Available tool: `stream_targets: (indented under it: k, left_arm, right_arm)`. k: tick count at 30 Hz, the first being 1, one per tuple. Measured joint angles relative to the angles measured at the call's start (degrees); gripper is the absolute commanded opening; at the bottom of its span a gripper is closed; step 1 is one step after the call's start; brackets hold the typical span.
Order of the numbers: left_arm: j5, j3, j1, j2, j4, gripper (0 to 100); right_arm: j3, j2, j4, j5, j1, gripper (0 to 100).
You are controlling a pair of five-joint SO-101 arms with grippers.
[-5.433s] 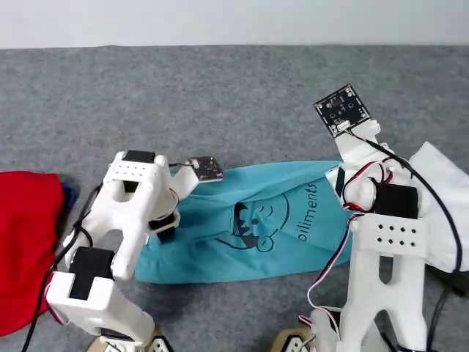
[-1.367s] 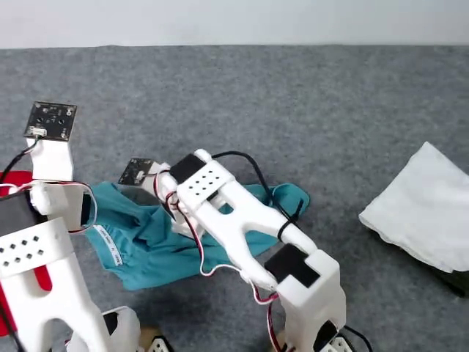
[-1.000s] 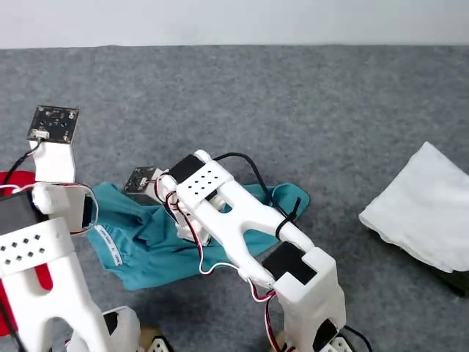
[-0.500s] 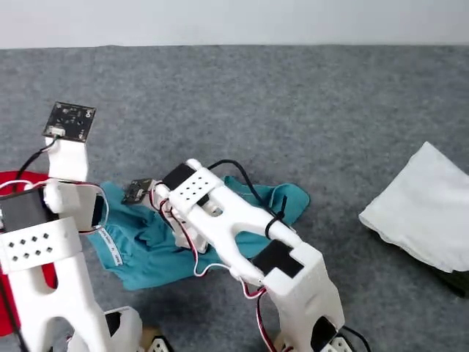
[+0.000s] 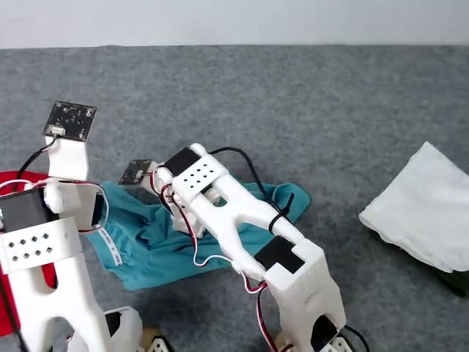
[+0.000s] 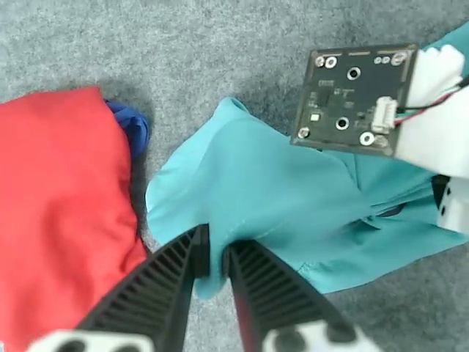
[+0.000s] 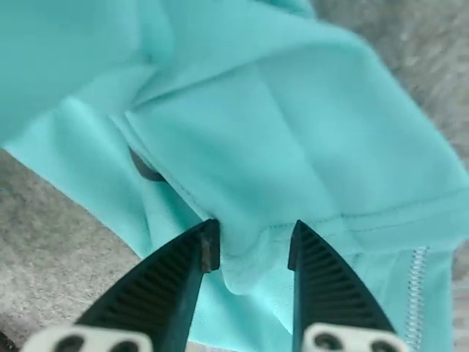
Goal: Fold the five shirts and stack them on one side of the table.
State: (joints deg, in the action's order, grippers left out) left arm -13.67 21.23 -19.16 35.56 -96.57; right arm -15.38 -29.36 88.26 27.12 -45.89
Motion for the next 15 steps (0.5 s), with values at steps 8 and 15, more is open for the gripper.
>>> stream_targets:
  k: [8,15]
  left_arm:
    - [0.00,0.00,0.00,0.00,0.35,1]
    - [0.00,0.00,0.00,0.00,0.35,1]
  right_arm:
    - [-0.09,-2.81,0.62,0.09,0.00,16.9]
    - [-0.09,-2.81,3.25,0.09,0.00,16.9]
